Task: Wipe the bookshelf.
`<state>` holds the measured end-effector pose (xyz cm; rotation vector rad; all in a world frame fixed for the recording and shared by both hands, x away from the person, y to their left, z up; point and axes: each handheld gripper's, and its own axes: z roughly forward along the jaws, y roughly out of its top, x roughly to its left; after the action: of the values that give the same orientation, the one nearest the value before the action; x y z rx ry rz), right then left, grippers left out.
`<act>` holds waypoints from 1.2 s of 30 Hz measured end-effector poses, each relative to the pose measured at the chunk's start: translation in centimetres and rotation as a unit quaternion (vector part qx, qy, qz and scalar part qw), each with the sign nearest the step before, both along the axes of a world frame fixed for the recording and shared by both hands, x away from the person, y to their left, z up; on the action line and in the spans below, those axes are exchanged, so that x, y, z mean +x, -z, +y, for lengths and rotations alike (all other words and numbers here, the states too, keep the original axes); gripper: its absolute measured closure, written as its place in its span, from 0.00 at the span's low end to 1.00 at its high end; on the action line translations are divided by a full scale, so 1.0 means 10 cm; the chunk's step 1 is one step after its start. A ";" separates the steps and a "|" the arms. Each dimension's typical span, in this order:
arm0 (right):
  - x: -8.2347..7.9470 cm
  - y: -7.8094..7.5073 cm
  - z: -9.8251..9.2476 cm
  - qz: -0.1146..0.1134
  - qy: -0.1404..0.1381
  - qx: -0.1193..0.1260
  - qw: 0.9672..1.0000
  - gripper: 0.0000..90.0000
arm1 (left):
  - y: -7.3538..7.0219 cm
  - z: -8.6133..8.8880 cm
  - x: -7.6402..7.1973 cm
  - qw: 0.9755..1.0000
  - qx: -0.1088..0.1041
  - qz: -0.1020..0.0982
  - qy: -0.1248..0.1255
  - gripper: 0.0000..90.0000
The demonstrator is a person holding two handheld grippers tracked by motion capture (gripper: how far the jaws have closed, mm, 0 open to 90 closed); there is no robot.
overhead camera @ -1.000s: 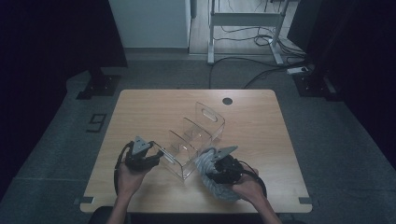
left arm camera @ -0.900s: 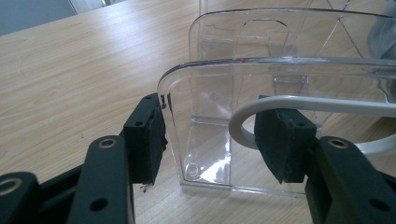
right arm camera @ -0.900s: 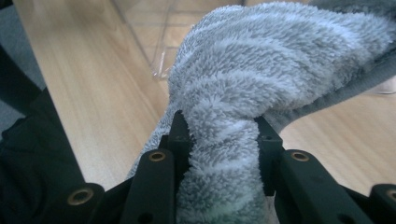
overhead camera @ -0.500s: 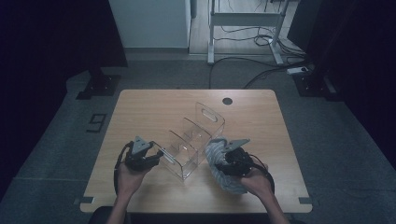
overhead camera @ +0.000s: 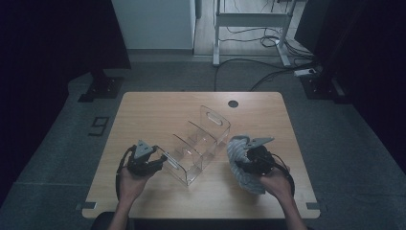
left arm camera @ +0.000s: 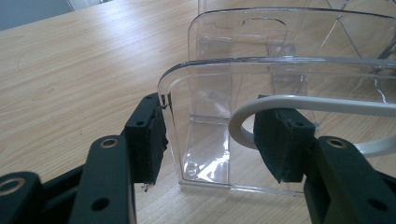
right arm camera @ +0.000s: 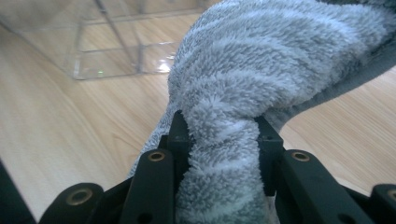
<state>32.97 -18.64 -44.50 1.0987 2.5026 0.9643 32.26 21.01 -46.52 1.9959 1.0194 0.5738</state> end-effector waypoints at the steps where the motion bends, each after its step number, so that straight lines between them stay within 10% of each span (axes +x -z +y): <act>1: 0.01 0.00 -0.04 -0.001 0.006 -0.001 1.000 0.75 | 0.00 0.00 0.00 1.000 0.000 0.000 0.000 0.50; 22: 0.08 -0.05 -0.79 -0.007 0.116 0.000 0.993 0.74 | -0.01 0.04 -0.01 1.000 0.001 0.003 0.007 0.50; 36: 0.18 0.20 -1.00 0.024 0.146 -0.016 0.989 0.73 | -0.01 0.05 -0.01 1.000 0.001 0.002 0.007 0.50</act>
<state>34.80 -28.68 -46.53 1.4432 2.2971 0.8211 32.18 21.48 -46.46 2.0054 1.0056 0.5640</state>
